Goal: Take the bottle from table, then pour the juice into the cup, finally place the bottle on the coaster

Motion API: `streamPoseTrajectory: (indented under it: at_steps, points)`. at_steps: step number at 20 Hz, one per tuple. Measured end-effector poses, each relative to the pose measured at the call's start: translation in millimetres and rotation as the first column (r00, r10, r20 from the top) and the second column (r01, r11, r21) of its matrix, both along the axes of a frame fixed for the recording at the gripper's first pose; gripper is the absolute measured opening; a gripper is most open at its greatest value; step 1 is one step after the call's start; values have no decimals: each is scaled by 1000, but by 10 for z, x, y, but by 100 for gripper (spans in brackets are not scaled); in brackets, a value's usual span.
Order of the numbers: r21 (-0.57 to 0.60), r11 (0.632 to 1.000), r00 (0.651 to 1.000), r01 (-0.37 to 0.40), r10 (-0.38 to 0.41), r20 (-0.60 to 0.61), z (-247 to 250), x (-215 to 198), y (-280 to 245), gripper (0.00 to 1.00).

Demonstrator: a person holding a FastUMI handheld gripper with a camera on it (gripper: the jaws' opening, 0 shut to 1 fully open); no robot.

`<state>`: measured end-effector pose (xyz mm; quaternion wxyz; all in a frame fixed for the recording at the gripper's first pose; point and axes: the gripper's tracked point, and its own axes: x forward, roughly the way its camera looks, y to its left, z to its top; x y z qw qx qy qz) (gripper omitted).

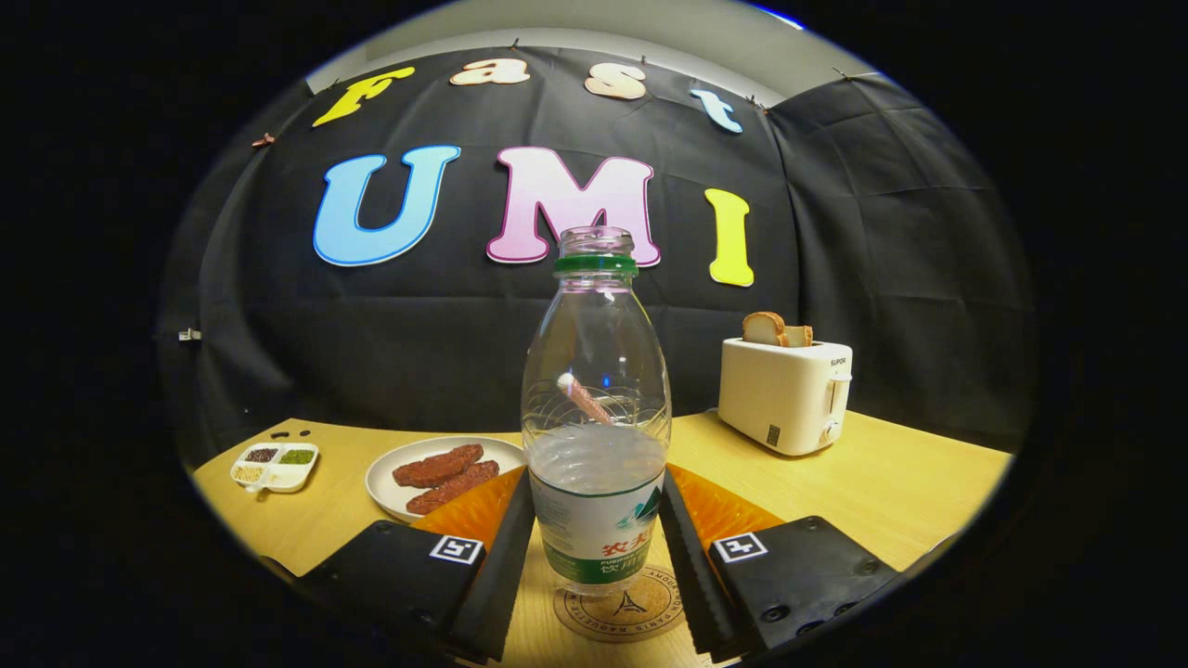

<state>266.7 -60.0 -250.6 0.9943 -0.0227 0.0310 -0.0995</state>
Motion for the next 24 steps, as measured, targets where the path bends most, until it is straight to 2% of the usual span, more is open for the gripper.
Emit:
streamPoseTrajectory:
  at_steps: [9,11,14,17,24]
  points:
    - [4,1000,1000,7,-7,-2,-100,-77,-27,75]
    - [15,1000,999,19,-18,-51,-257,-79,-94,79]
    - [11,999,999,43,-42,-23,-183,-207,-124,100]
    - [-2,998,998,57,-57,23,-40,-303,-155,100]
    - [15,1000,1000,22,-22,-2,-17,-455,4,100]
